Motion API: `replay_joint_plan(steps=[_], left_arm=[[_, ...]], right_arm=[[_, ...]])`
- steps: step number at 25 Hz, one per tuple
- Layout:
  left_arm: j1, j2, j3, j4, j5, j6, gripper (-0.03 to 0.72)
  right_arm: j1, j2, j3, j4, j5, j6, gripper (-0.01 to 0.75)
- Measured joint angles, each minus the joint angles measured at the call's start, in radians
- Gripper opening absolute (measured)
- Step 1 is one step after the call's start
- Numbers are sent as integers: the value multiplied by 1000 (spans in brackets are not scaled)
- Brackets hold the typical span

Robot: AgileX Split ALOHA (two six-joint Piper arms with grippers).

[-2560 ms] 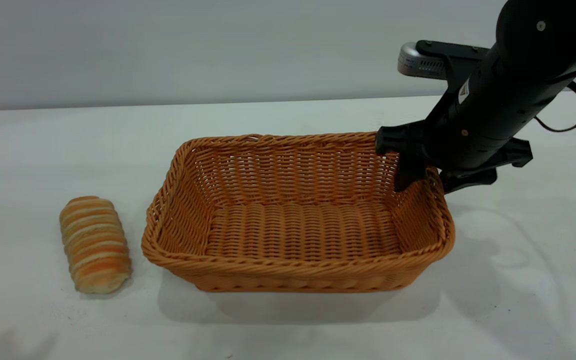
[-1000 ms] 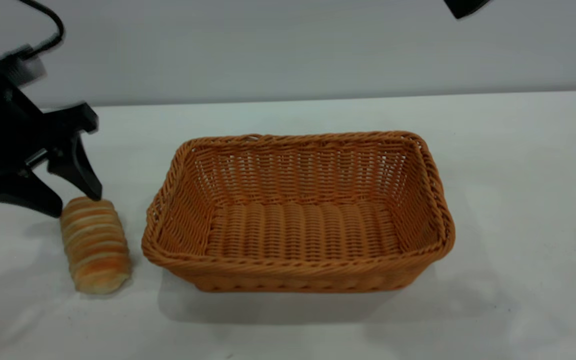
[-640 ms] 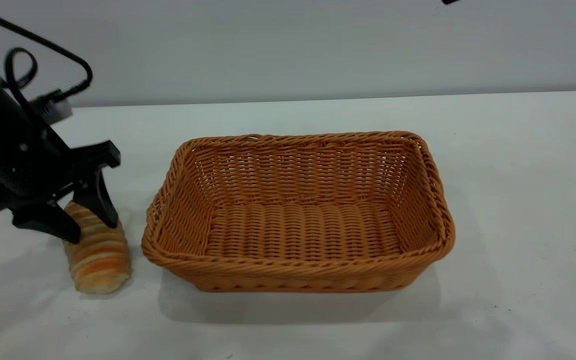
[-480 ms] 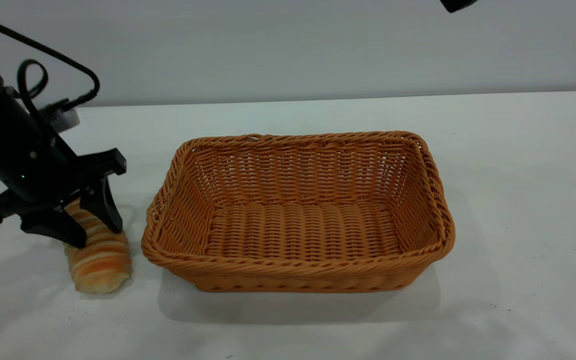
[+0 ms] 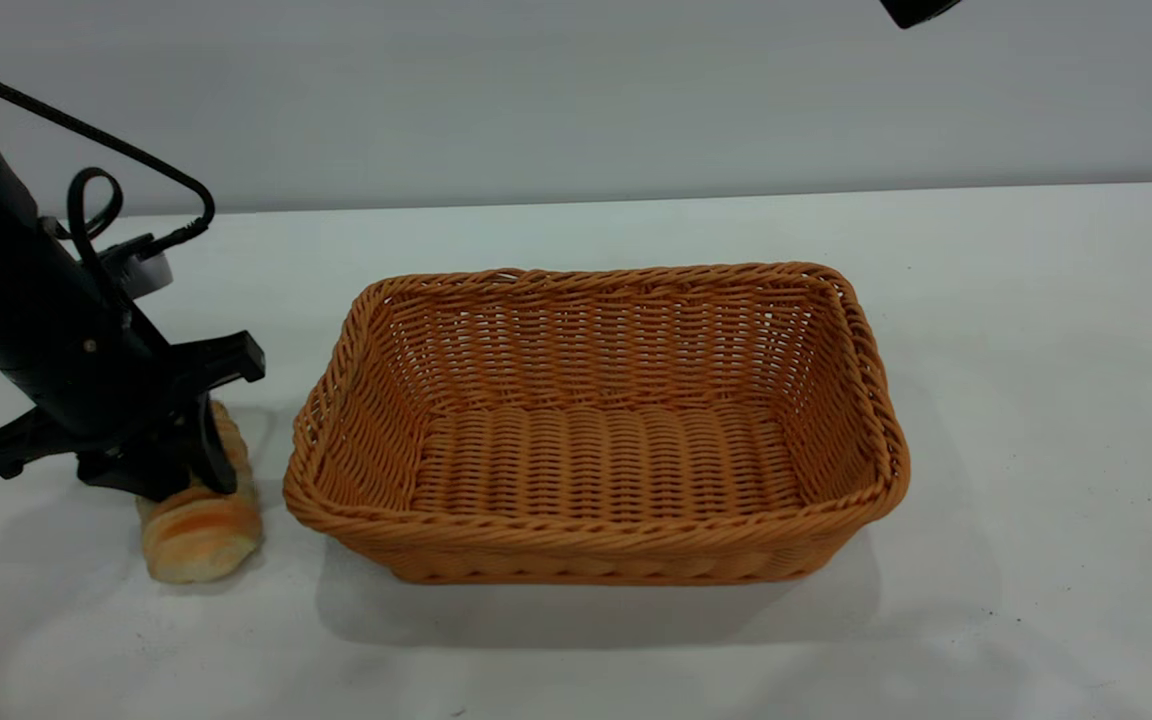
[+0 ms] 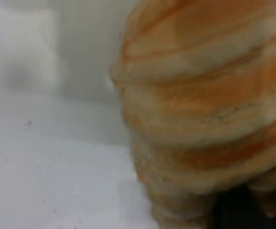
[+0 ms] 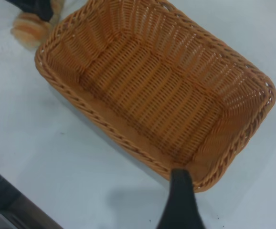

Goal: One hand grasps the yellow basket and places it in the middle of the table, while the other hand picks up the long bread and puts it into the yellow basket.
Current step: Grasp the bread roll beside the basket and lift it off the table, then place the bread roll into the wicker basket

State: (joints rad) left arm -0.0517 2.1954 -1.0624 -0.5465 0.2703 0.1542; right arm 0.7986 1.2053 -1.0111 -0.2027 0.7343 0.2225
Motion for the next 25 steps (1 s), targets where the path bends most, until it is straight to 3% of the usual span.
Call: replay_joint_plan(steps=[3,15,19,25], left_arm=[[0,0,0,1,0,45,74],[-6,-283,3,2,47,81,69],[-67,-389,7,-32,64,89,69],[-230,-395,-14,-116,54,211,68]], right_arm=[[0,0,0,1,0,0,570],[0,0,0,18,4,0,570],[0,0,0,18,4,0,570],[0,-21,1,18,4,-7,570]])
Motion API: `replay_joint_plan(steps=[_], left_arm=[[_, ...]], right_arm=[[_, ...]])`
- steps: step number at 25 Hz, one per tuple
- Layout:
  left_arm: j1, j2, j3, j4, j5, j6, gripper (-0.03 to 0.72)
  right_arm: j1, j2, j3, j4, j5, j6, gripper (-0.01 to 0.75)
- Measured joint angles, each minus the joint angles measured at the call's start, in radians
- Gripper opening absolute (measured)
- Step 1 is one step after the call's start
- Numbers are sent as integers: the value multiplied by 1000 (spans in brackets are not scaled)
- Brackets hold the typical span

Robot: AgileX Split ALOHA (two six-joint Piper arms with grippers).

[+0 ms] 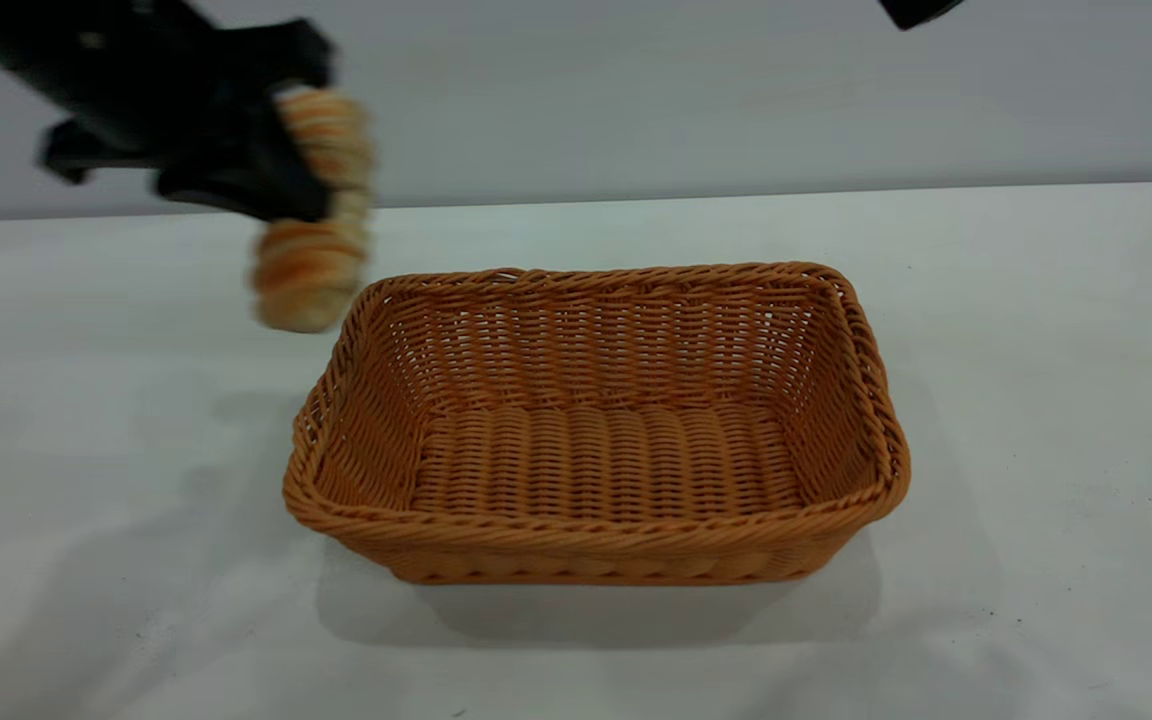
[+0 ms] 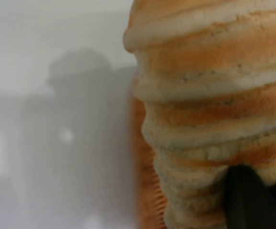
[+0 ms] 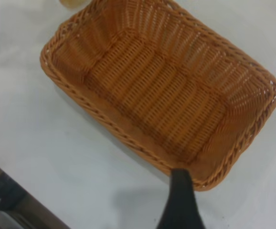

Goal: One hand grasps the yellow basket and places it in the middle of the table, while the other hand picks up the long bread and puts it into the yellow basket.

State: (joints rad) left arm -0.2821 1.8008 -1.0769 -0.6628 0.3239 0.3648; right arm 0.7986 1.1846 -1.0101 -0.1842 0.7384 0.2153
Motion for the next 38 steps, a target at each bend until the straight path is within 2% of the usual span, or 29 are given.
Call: replay_joint_plan(steps=[5,11,14,20,24,32,35,38], left_arm=[[-111,67,-31,-92,-75,123,67],[-140,211,-91,-158,-91,163,89],[-140,275,-116,-161,-104,165,176],[-142,315,-132,-163,-136,166,476],[-142,307,-146,-163,-114,223,577],[-135,139,-147,-162,-86,472,579],[-101,32,-145,-161,-24,499,579],[-38,-68,-119,-160,48,503,579]], right_arm=[[0,-82,0,1,3,-17,570],[0,-178,0,1,20,-20,570],[0,-201,0,0,45,-20,570],[0,-208,0,-16,108,-21,570],[0,-208,0,-34,148,-46,570],[0,-209,2,-37,291,-132,570],[0,-233,59,-38,311,-152,570],[0,-287,158,-35,302,-154,570]])
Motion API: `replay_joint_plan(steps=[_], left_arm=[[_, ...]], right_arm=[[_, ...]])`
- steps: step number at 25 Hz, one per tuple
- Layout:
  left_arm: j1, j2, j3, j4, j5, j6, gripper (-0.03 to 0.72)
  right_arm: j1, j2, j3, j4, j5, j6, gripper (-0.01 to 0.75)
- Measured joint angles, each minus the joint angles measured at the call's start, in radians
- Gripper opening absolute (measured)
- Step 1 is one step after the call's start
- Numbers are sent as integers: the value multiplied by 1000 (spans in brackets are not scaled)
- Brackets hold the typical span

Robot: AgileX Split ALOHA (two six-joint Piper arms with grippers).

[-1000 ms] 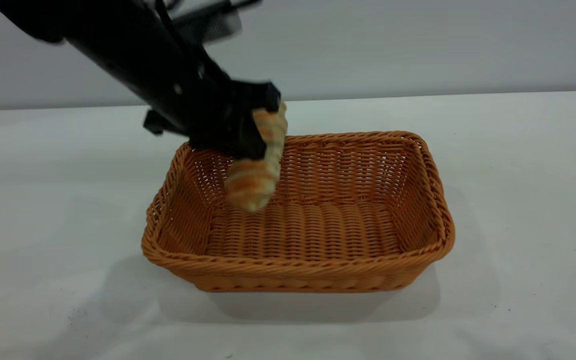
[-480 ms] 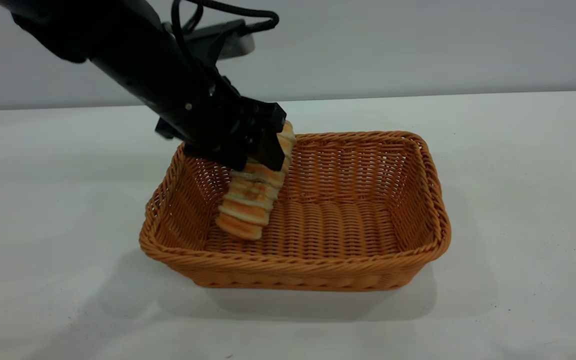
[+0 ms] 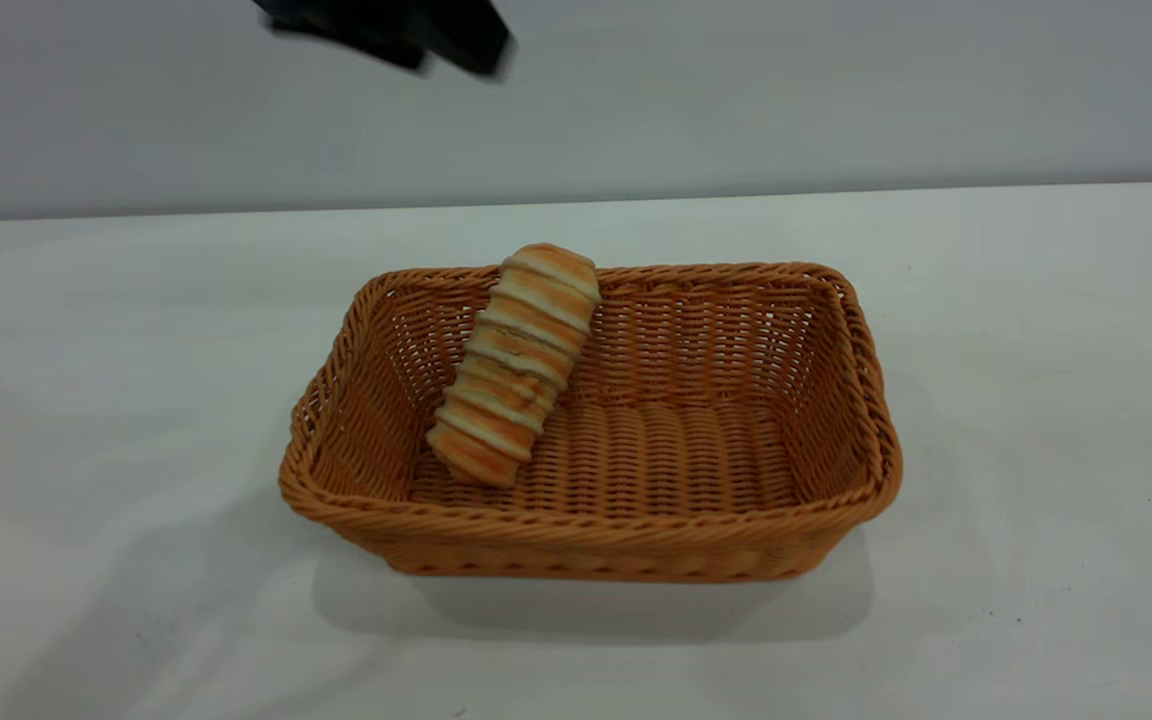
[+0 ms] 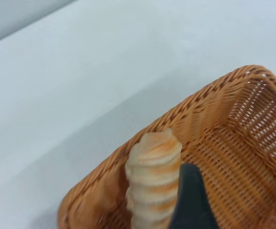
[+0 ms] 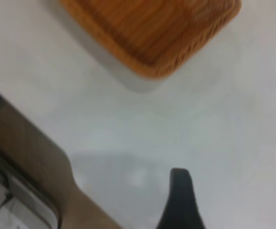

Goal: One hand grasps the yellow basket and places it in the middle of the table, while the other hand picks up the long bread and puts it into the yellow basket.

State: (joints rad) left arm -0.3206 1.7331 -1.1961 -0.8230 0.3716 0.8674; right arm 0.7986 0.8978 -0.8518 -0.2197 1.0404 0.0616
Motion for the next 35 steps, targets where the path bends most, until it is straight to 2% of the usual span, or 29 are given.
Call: replay_joint_plan(steps=[5,8,20,29,35], left_arm=[[88,-158,84,8,123,0,577],[109,-258,128,17,186,0,577],[111,-603,314,129,379,-16,577],[111,-897,480,141,446,-57,577],[111,-1114,584,255,518,-197,577]], right_arm=[[0,-150,140,18,-23,-3,570],[0,-274,178,45,-25,-4,570],[0,-593,281,131,84,-23,570],[0,-721,373,208,84,-22,570],[0,-762,373,208,82,-22,570]])
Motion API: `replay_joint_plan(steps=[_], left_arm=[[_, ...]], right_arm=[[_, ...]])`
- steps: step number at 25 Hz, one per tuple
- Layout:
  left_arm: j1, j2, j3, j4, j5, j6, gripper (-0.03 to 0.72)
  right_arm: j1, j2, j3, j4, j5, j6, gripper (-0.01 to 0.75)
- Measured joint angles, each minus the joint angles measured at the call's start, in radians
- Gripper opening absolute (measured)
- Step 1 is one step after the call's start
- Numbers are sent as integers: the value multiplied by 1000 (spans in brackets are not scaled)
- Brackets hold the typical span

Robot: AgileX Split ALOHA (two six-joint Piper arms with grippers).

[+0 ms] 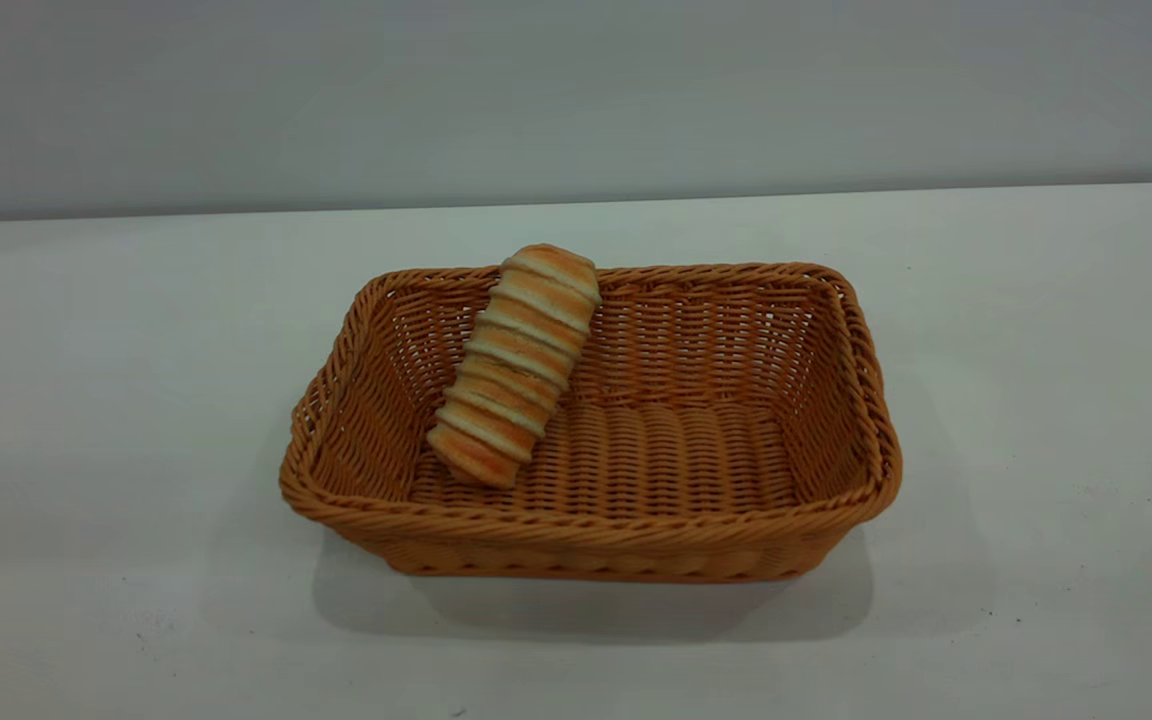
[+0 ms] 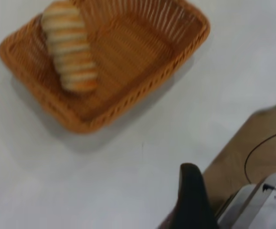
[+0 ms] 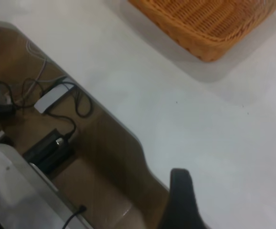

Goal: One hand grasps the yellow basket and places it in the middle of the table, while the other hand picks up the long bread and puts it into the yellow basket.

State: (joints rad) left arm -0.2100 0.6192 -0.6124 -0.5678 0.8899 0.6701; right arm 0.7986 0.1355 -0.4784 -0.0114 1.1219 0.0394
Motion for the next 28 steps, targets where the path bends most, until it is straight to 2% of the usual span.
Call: replay_joint_plan(steps=[11,18,28], left_arm=[[0,-352,63,263,190,-305,577],[0,-491,63,351,264,-367,577],[0,-582,106,413,265,-403,577]], right_arm=[[0,-46,0,0,0,-1,570],[0,-46,0,0,0,-1,570],[1,-46,1,0,0,-2,570]])
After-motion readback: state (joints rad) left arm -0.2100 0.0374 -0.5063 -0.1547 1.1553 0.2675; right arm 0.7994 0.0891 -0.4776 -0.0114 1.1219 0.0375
